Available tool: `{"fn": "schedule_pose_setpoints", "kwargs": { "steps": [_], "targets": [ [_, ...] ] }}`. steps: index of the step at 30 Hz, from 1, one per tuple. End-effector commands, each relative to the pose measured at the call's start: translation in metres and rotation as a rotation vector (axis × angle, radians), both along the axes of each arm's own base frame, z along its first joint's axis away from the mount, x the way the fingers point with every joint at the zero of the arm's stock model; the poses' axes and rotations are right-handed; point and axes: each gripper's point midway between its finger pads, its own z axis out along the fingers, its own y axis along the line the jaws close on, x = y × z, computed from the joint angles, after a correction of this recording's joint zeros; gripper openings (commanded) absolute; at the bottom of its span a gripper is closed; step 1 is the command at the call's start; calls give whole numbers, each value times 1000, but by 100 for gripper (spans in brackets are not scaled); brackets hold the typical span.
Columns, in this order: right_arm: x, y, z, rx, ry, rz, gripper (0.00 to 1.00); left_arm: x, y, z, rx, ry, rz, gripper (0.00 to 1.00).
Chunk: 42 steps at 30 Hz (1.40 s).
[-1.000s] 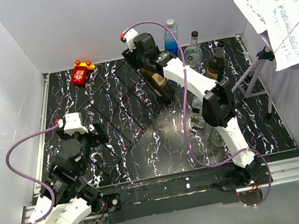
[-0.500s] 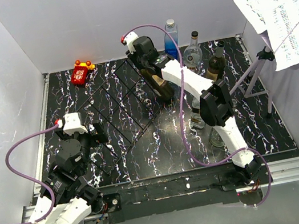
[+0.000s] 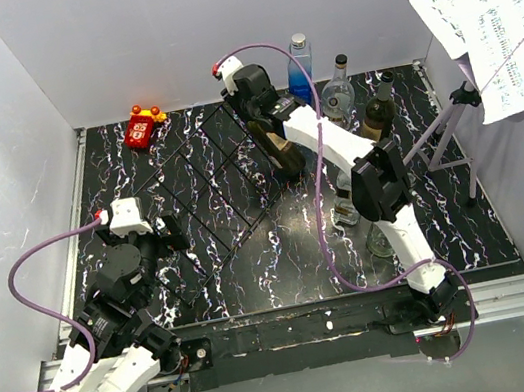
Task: Take the wine bottle off the wine rack
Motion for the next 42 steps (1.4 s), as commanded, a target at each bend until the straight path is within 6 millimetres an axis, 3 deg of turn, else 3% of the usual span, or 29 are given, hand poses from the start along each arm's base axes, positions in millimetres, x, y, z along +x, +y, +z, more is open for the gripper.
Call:
{"fn": "schedule_pose_setpoints", "kwargs": {
  "steps": [1,17,25,32,42],
  "targets": [
    [-5,-14,86,78,-163,-28,1,0,4,2,6,-12,17,98],
    [-57,-44,167,126,-287,-92,1,0,4,2,6,-16,17,98],
    [-91,-65,188,171,-312,-139,1,1,4,0,12,-11,21,98],
    [-150,-68,201,314,-296,-49,1,2,3,-1,17,-8,18,98],
    [-236,-54,187,485,-212,191,1,2,4,-2,22,-7,23,98]
  ]
}}
